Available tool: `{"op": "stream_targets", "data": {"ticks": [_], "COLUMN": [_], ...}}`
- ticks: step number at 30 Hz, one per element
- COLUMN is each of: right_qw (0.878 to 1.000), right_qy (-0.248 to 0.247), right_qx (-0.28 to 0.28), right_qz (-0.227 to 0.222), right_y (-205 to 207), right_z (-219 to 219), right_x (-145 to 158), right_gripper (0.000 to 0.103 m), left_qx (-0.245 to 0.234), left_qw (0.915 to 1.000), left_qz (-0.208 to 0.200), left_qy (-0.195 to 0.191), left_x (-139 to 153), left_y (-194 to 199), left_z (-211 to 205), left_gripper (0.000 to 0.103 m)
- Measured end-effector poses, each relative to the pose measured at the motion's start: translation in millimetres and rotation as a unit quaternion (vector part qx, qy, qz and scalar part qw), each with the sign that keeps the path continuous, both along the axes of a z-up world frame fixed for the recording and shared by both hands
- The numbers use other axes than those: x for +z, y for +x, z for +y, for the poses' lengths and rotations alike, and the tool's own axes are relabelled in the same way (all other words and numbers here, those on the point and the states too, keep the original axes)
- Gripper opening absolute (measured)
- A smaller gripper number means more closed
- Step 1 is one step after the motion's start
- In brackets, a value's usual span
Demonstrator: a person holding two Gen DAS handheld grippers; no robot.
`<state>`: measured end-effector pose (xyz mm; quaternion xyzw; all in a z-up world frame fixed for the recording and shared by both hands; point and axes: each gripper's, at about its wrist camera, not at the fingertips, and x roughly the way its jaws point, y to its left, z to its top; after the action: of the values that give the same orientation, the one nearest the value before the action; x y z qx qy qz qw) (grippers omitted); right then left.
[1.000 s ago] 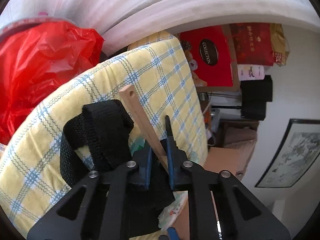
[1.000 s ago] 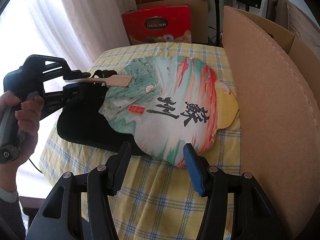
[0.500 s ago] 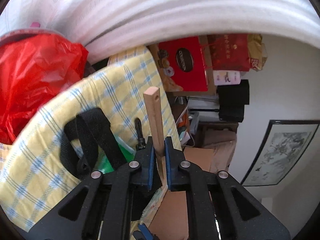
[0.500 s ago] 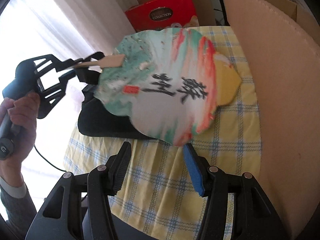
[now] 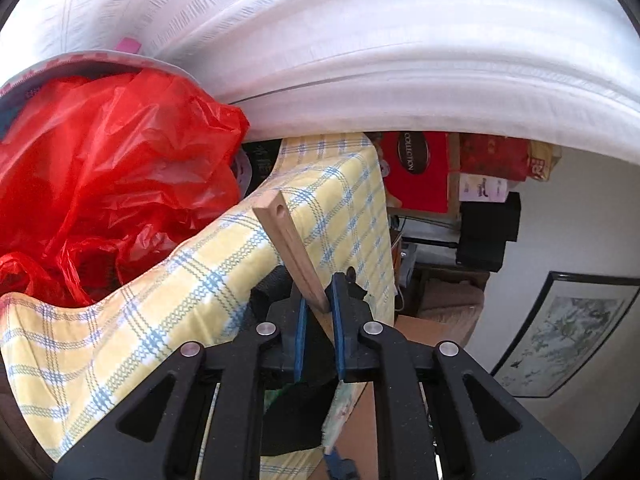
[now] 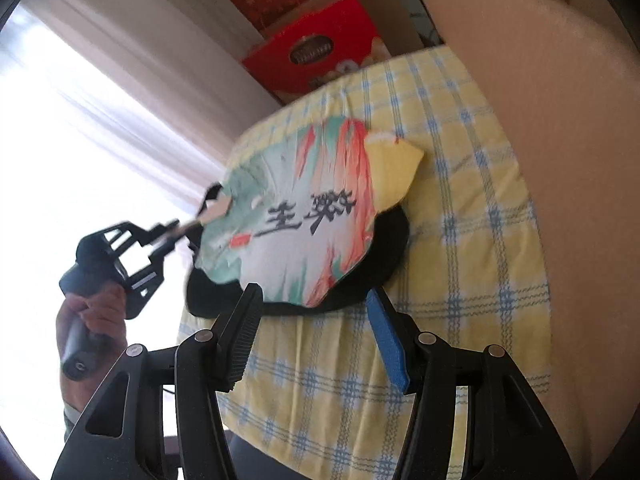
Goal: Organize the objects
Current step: 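Lift the painted fan by its handle with the left tool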
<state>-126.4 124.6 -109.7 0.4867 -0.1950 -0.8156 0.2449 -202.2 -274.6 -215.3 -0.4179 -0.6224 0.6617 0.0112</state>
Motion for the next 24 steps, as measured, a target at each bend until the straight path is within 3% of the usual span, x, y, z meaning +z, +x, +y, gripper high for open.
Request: {"op": "stream_targets", "data": {"ticks": [3,8,16,20,24], "right_qw": [1.000,0.999,0.996,0.997,0.995], "right_qy": [-0.004,-0.032,-0.080,-0.043,-0.082], "right_qx": [-0.014,-0.027,-0.031,-0.026,-0.033], "right_qz": [-0.007,-0.031,-0.027,-0.056,-0.053], "right_y": [-8,-19,-23,-23,-25], "right_z": [2,4,7,-4,-3], "right_x": [0,-9,-6,-17,-19], "right_gripper": [0.054,0.036,0.036,0.031,0.026], "left_qx": [0.000,-0.001,0.008,0.010,0.008], "left_qw": [1.0000,1.0000,0.9999,0.9996,0.9995], "left_qz": [0.000,-0.003,-0.008,-0.011,-0.014], "left_qy": [0.001,0.002,0.010,0.024,0.027], "left_x": [-1,-5,-13,-20,-25], "left_y": [-1,1,6,7,8], "left_z": [0,-1,-9,-11,-11], "left_gripper": [0.011,0.011,0.012,0.012,0.012]}}
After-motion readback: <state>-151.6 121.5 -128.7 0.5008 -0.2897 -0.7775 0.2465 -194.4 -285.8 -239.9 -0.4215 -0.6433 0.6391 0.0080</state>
